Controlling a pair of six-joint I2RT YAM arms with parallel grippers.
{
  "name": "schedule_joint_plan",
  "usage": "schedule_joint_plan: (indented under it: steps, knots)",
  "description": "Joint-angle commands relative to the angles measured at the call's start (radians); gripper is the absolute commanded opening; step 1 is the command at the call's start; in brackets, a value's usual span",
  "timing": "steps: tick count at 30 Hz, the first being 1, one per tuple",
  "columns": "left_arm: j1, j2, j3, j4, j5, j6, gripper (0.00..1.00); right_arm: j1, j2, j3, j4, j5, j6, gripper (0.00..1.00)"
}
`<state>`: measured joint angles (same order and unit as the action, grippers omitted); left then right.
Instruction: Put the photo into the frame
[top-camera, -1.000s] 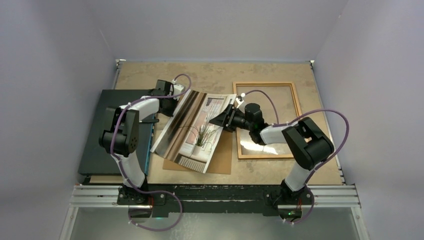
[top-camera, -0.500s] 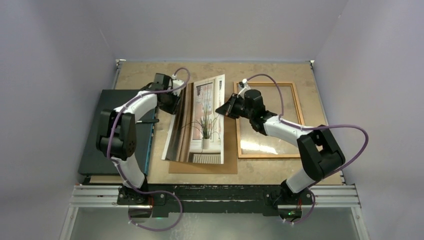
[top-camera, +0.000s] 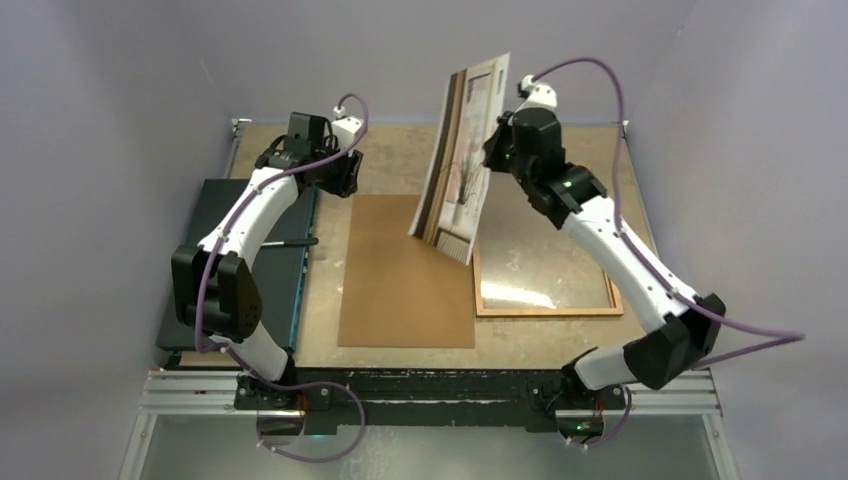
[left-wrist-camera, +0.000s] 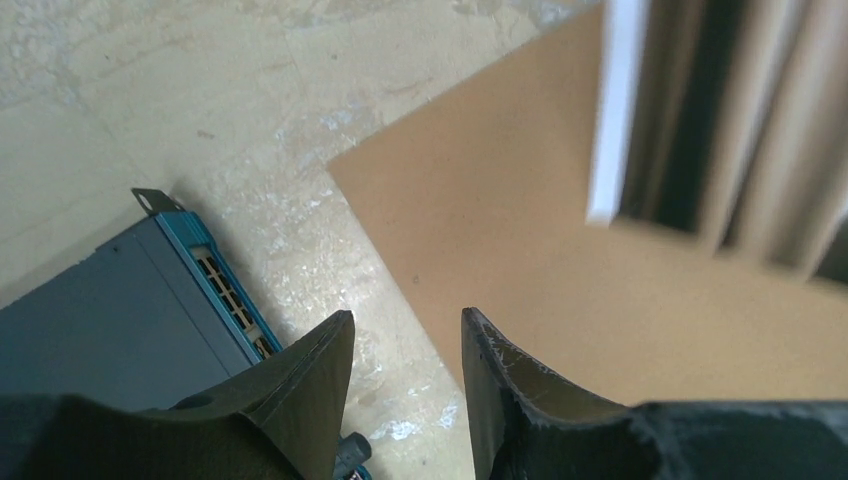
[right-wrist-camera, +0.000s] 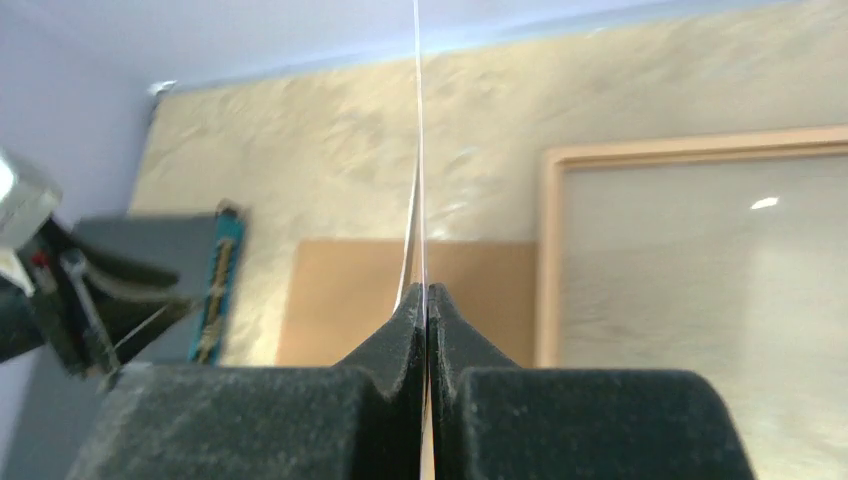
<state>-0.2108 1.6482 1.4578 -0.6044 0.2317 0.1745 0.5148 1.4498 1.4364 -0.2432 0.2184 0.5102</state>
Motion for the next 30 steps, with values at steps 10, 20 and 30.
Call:
schedule_joint_plan:
  steps: [10, 20, 30]
  knots:
    - [-0.001, 0.014, -0.021, -0.03, 0.015, -0.012, 0.4, 0.106, -0.035, 0.399, -0.394, 0.898, -0.47, 0.0]
    - [-0.001, -0.002, -0.056, -0.025, 0.006, -0.007, 0.39, 0.259, 0.408, 0.492, -0.889, 0.926, -0.157, 0.0]
    - [0.0, -0.006, -0.073, -0.017, 0.007, -0.001, 0.38, 0.263, 0.507, 0.387, -0.78, 0.653, -0.078, 0.0]
